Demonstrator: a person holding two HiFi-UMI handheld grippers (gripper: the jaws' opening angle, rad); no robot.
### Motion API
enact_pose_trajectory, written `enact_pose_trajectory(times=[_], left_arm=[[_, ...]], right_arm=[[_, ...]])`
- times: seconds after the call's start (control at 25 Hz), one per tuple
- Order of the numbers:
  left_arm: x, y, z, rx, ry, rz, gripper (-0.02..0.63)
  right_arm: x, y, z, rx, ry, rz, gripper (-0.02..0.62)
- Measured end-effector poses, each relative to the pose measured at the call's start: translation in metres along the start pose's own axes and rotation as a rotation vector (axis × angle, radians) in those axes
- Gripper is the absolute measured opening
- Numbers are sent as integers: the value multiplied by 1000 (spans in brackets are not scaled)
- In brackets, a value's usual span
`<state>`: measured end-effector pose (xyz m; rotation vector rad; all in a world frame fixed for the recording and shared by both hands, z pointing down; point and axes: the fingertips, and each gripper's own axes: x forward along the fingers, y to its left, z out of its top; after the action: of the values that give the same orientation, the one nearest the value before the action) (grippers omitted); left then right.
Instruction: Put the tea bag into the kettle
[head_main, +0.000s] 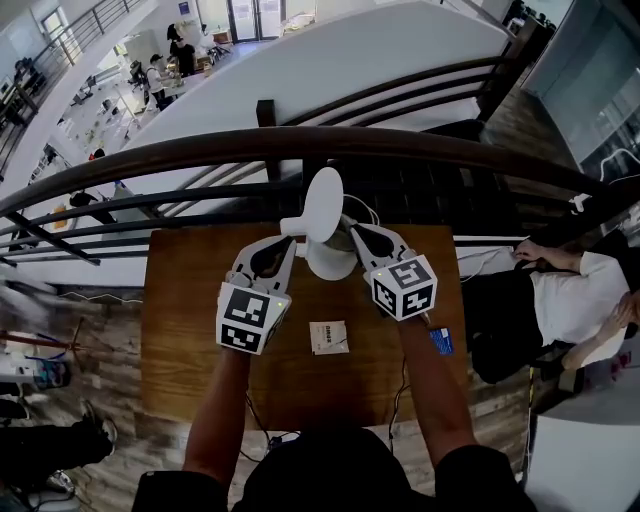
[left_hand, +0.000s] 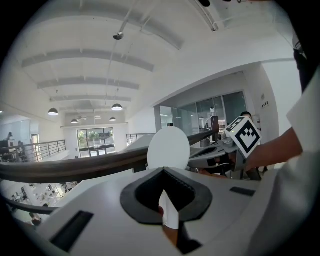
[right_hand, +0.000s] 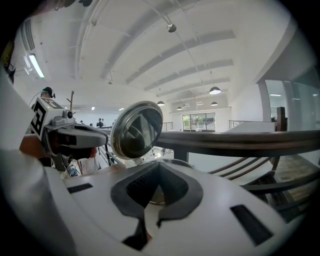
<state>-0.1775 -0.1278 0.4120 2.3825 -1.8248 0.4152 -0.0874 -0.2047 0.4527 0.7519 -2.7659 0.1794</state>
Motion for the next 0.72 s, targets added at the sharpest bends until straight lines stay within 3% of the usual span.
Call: enact_pose_trajectory(times=[0.28,0.44,0.56,0.72], left_arm=[[10,1,-6,1,21,-2,3],[8,3,-4,0,12,10,3],[5,6,-1,-3,5,20,3],[3,8,2,-6,-12,36,3]], right_arm=[[3,2,-10,33,37,30,19],[-2,2,-4,51,25,37,92],[-12,-1,18,24,-24,4,94],[-27,4,70,-89,-115,-19,92]])
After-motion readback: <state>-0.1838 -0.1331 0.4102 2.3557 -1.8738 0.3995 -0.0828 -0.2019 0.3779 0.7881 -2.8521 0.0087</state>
